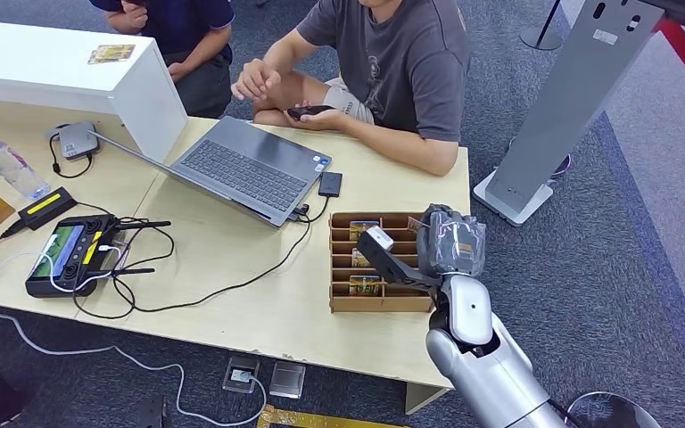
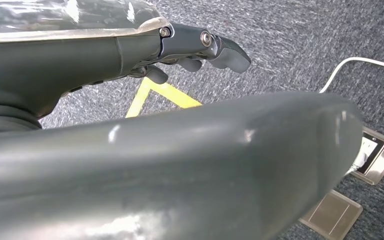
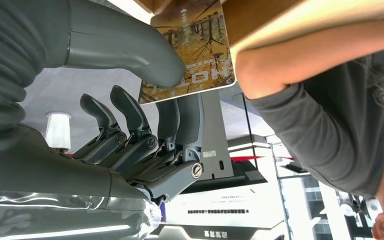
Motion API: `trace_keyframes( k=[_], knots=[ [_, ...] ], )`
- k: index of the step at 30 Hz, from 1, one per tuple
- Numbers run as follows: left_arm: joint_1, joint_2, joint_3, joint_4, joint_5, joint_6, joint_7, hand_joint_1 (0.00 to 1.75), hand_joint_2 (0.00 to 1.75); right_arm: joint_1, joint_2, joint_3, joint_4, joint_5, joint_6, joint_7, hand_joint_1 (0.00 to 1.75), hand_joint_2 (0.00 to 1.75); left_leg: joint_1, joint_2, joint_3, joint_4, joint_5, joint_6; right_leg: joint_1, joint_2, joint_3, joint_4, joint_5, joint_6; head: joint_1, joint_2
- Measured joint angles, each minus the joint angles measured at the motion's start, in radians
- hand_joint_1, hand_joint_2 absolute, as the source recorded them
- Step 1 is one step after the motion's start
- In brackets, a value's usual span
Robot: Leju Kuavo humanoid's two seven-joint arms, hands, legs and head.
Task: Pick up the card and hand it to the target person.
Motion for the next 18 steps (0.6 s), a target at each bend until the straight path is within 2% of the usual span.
trace_keyframes(
  k=[5,13,18],
  knots=[
    [0.0,-0.002,0.0,0.0,0.003,0.006,-0.001,0.0,0.0,-0.002,-0.012,-0.018,-0.06,-0.044,-0.012,-0.011,1.52,1.75,0.0,0.0,0.0,0.0,0.0,0.0,0.0,0.0,0.0,0.0,0.0,0.0,0.001,0.0],
    [0.001,-0.002,0.0,0.0,0.008,0.013,-0.006,0.0,0.0,-0.036,-0.039,-0.049,-0.199,-0.116,-0.054,-0.034,1.59,1.75,0.0,0.0,0.0,0.0,0.0,0.0,0.0,0.0,0.0,0.0,0.0,0.0,0.0,0.0],
    [0.001,-0.002,0.0,0.0,0.005,0.003,-0.013,0.0,0.0,-0.083,-0.054,-0.07,-0.273,-0.156,-0.105,-0.054,1.51,1.75,0.0,0.0,0.0,0.0,0.0,0.0,0.0,0.0,0.0,0.0,0.0,0.0,0.0,0.0]
  ],
)
